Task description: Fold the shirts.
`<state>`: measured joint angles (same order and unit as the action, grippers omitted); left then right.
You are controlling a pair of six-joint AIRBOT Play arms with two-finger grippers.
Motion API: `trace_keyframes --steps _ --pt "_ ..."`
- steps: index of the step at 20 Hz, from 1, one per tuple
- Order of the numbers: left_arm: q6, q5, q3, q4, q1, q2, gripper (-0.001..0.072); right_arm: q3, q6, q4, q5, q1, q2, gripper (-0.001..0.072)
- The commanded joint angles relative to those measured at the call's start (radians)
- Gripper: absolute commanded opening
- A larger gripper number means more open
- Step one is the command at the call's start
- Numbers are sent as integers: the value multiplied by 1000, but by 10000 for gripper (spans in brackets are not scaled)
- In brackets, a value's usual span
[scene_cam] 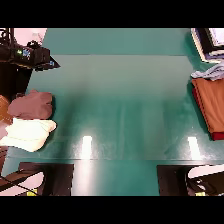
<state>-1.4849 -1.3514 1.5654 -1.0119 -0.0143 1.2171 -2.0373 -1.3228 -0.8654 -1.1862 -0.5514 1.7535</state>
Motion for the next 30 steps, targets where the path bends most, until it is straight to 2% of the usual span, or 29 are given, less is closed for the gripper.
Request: trace_keyframes --steps 1,6,12,15,22,23,24,25,30 --pt "-8 9 0 3 0 0 20 -11 72 78 8 -53 -22 14" --pt "-7 7 0 3 0 0 20 24 75 56 -81 -75 -138 14" --pt "28 4 0 1 0 0 20 286 65 -195 -159 -80 -328 14" --pt "59 -11 0 0 0 0 21 428 23 -301 -217 -113 -416 15" --pt "100 -14 0 0 0 0 20 737 -16 -314 -315 -310 -561 26" --pt "106 -14 0 0 0 0 20 780 -15 -315 -310 -336 -582 178" --pt "105 -14 0 0 0 0 20 816 -15 -315 -300 -360 -595 433" --pt "105 -14 0 0 0 0 21 847 -15 -314 -286 -386 -605 597" --pt "105 -14 0 0 0 0 20 838 -16 -303 -265 -443 -642 609"
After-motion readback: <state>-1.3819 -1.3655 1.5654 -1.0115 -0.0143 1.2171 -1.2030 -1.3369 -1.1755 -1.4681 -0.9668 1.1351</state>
